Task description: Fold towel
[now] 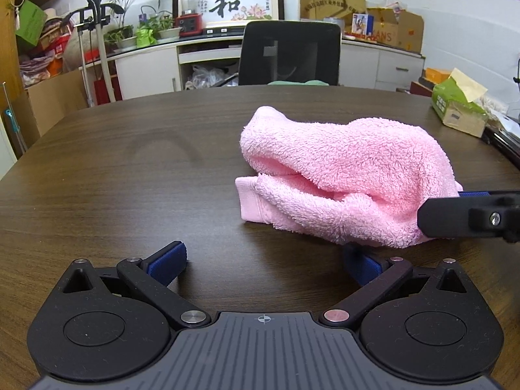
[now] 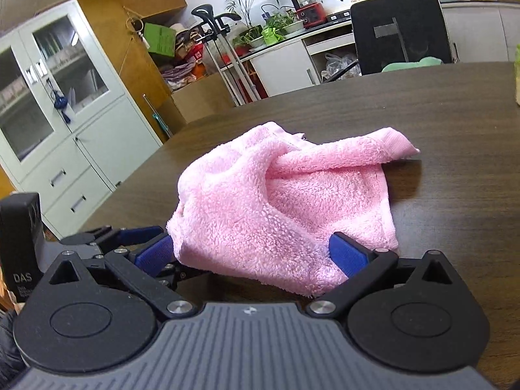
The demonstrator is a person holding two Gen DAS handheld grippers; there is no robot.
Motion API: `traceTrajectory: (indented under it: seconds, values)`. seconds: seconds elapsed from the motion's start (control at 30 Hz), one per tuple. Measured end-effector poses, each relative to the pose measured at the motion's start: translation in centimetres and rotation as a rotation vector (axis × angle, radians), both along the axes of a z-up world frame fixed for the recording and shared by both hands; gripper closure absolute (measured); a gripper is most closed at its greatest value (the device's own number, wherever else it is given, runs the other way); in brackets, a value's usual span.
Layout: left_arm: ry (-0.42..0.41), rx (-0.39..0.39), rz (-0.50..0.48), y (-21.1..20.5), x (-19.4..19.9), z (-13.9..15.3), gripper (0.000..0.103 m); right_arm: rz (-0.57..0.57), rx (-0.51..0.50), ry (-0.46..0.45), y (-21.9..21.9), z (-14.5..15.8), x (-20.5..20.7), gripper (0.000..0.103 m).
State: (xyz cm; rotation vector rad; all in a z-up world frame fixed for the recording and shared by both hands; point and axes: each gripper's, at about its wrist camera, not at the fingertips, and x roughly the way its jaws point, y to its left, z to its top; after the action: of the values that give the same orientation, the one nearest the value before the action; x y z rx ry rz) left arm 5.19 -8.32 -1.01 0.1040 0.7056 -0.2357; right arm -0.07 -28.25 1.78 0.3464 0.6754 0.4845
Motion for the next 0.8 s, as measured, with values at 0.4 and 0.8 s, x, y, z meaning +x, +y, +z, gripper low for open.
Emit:
traceTrajectory:
  seconds: [0.4, 0.8]
  values:
    - [0.0, -0.002, 0.0, 0.0, 0.18, -0.02, 0.0, -0.003, -0.033, -0.018, 0.53, 0.04, -0.87, 0.001]
    - [-0.002, -0.009, 0.004, 0.46, 0.3, 0.05, 0.0, -0.007, -0.038, -0.024, 0.51, -0.06, -0.66, 0.001]
